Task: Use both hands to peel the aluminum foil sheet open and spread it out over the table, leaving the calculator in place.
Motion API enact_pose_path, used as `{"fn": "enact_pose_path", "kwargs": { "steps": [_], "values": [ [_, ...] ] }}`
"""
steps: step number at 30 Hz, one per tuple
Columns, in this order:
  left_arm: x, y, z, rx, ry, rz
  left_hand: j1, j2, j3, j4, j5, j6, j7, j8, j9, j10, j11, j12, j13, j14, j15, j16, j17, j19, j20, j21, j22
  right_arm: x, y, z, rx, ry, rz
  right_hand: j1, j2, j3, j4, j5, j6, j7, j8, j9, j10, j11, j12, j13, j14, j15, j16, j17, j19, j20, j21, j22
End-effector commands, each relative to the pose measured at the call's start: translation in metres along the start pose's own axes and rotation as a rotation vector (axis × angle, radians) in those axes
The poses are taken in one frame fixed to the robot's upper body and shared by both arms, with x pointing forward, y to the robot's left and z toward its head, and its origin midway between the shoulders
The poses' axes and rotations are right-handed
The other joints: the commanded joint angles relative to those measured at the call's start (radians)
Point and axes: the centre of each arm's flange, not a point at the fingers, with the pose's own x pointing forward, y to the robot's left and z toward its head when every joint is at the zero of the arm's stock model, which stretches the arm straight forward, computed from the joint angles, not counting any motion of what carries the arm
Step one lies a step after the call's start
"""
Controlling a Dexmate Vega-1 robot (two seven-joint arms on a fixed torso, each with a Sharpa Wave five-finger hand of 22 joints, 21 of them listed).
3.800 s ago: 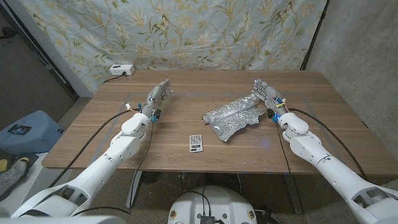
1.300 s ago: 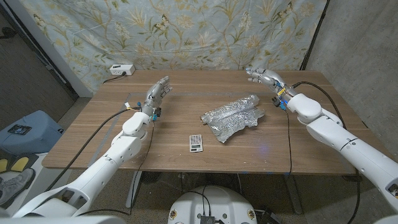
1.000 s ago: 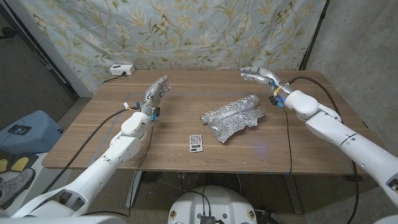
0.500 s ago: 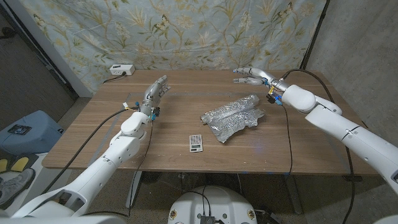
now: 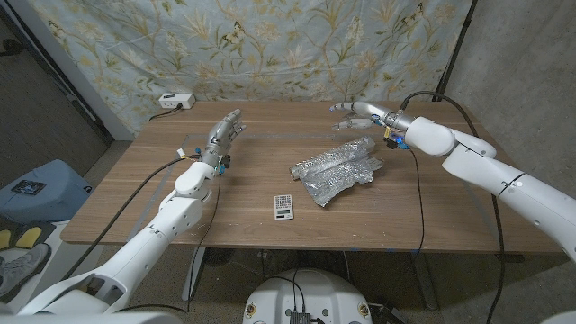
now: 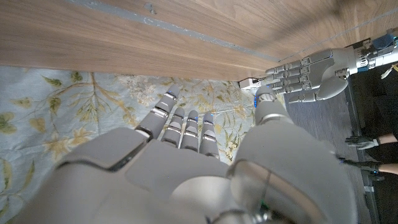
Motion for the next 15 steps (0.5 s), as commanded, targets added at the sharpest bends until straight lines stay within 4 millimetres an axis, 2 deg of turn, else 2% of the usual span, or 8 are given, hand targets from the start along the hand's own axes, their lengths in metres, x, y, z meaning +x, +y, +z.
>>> {"fn": "enact_pose_path", "kwargs": {
  "steps": [1, 9, 15],
  "values": [
    [-0.0002, 0.0006, -0.0011, -0.003, 0.005, 0.014, 0.012, 0.004, -0.001, -0.006, 0.006, 0.007, 0.003, 0.002, 0.003, 0.012, 0.001, 0.007, 0.002, -0.003, 0.009, 0.008, 0.005, 0.008, -0.002, 0.001, 0.003, 0.0046, 0.0014, 0.0095, -0.170, -0.016, 0.053, 0.001, -0.016, -0.006, -0.002, 0.004, 0.006, 0.007, 0.006, 0.003, 0.006, -0.008, 0.007, 0.001, -0.008, -0.006, 0.002, 0.002, -0.012, -0.001, -0.002, 0.004],
    [-0.0003, -0.0011, -0.0019, -0.007, 0.005, 0.023, 0.014, 0.005, -0.001, -0.008, 0.007, 0.009, 0.003, 0.003, 0.004, 0.016, 0.004, 0.009, 0.001, 0.001, 0.009, 0.010, 0.005, 0.009, 0.000, 0.000, 0.003, 0.0070, 0.0036, 0.0081, -0.227, -0.039, 0.097, 0.004, -0.034, -0.013, -0.001, 0.009, -0.001, 0.001, 0.007, 0.003, 0.002, -0.014, 0.008, 0.000, -0.030, -0.016, -0.002, 0.000, -0.042, -0.002, -0.008, 0.004],
    [-0.0008, -0.0021, -0.0023, -0.004, 0.008, 0.034, 0.014, 0.005, -0.001, -0.008, 0.008, 0.012, 0.002, 0.004, 0.004, 0.019, 0.006, 0.010, 0.000, 0.004, 0.008, 0.011, 0.006, 0.011, 0.001, 0.000, 0.003, 0.0082, 0.0059, 0.0084, -0.301, -0.054, 0.124, -0.008, -0.057, -0.029, 0.007, 0.015, -0.018, -0.010, 0.007, 0.003, -0.012, -0.019, 0.009, 0.002, -0.041, -0.051, 0.004, -0.001, -0.089, -0.012, -0.011, 0.004]
  ]
}}
